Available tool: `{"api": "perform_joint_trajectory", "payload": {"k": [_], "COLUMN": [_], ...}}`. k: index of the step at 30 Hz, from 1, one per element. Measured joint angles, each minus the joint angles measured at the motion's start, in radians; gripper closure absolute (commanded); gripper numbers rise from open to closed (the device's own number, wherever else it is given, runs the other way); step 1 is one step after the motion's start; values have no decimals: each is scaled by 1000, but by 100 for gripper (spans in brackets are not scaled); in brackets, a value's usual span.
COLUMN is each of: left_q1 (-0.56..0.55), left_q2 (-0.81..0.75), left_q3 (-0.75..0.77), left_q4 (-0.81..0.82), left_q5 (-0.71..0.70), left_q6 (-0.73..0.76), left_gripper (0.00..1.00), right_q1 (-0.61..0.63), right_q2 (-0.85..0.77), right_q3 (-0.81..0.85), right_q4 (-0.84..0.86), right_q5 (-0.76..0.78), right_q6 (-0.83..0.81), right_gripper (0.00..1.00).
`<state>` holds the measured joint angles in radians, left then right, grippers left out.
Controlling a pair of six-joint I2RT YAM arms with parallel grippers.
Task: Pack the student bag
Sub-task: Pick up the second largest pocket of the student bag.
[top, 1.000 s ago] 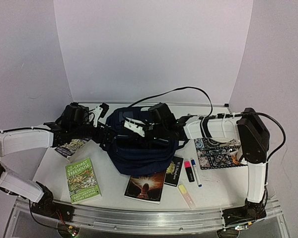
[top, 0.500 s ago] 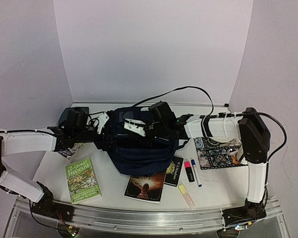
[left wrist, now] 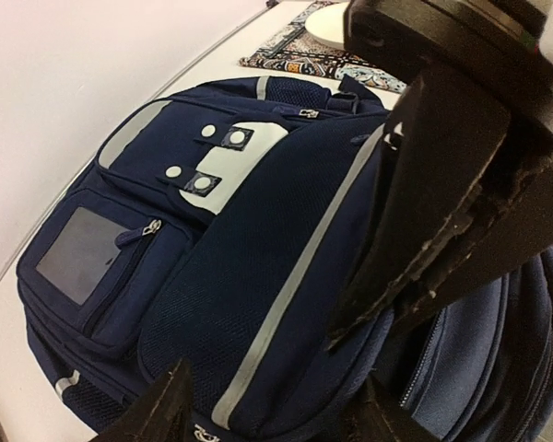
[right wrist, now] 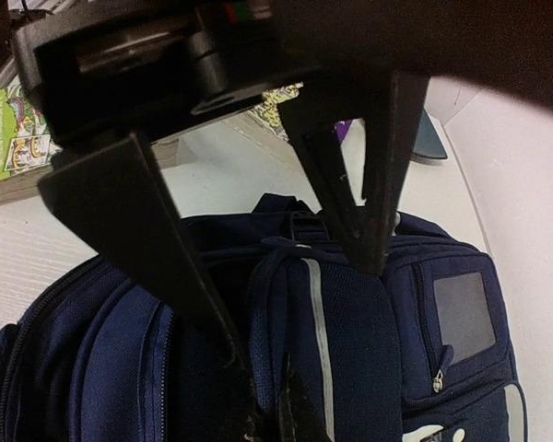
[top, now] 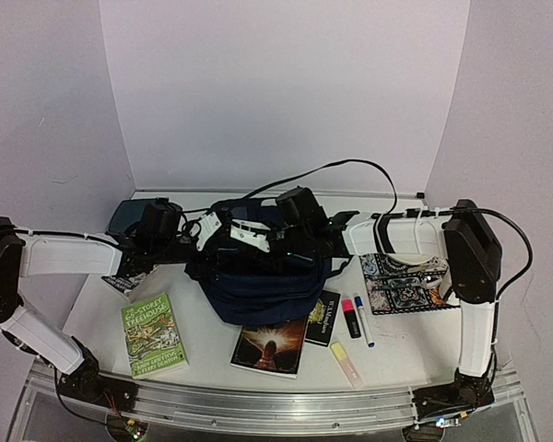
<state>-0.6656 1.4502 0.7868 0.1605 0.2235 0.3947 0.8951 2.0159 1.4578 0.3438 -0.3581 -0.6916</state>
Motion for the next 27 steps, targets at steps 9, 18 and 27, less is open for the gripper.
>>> {"api": "perform_joint_trajectory", "payload": {"k": [9,18,27], "left_q1": [-3,-12,-14], "left_q2": [17,22,48], "left_q3": [12,15,72], "left_q4": [25,32,41], "left_q5": [19,-78,-218], "left_q6": [-76,-121,-230], "left_gripper": [100,100,100], "right_q1": [-4,-2,-2], "right_q2": [-9,-147,-340], "right_q3": [0,-71,-173], "right_q4": [39,14,-217], "right_q5": [37,189,485], "right_q6": [-6,231,567], "right_gripper": [79,45,38]}}
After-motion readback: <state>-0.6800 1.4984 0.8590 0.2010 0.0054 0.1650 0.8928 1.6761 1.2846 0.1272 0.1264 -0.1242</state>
